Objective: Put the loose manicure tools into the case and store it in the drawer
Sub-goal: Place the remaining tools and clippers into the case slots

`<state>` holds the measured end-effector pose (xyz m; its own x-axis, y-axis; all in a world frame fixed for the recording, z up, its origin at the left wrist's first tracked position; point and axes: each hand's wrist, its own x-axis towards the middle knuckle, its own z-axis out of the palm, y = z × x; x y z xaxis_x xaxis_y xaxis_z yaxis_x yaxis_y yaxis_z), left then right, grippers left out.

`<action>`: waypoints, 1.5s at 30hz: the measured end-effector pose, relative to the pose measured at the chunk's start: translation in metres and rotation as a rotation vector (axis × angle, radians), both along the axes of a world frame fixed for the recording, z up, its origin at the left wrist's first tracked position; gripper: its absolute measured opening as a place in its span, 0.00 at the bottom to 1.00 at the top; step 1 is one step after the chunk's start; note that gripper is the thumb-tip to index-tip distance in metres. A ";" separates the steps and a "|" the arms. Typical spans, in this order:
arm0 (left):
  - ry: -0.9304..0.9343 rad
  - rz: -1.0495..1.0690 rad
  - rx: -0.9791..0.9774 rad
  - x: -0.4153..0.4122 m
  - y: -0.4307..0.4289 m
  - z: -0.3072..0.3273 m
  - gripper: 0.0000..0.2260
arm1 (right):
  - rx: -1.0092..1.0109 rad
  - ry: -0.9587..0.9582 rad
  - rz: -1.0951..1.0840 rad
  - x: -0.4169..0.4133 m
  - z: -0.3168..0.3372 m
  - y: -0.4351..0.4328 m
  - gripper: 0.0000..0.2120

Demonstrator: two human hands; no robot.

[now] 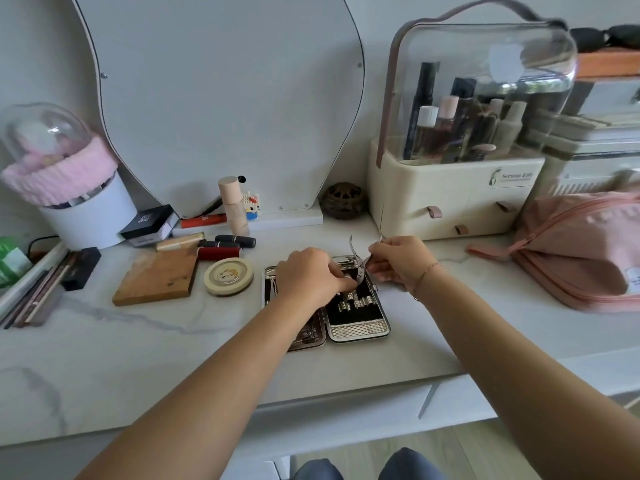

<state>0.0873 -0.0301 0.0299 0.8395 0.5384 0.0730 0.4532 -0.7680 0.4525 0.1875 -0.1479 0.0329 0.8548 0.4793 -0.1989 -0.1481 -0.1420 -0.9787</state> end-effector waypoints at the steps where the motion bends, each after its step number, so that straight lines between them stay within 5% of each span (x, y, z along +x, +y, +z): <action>1: 0.000 0.002 -0.041 0.001 0.000 -0.002 0.14 | 0.005 0.005 0.005 0.002 -0.002 0.000 0.08; 11: -0.264 -0.095 -0.522 -0.013 0.007 -0.002 0.06 | 0.012 -0.020 0.072 0.004 -0.003 0.004 0.02; 15: -0.310 -0.115 -0.615 -0.019 0.009 -0.001 0.07 | -0.071 -0.160 0.135 0.002 -0.003 0.010 0.07; 19: -0.335 -0.120 -0.592 -0.021 0.011 -0.003 0.03 | -0.088 -0.196 0.194 0.003 -0.002 0.011 0.02; 29: -0.299 -0.207 -0.467 -0.033 0.021 -0.008 0.04 | 0.022 -0.098 0.259 0.006 0.000 0.008 0.07; 45: -0.294 -0.187 -0.469 -0.034 0.020 -0.007 0.04 | -0.110 -0.449 0.237 0.007 0.007 0.019 0.07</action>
<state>0.0537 -0.0104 0.0226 0.9040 0.4139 0.1072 0.1328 -0.5102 0.8498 0.1944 -0.1289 0.0400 0.7376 0.6674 0.1029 0.3321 -0.2259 -0.9158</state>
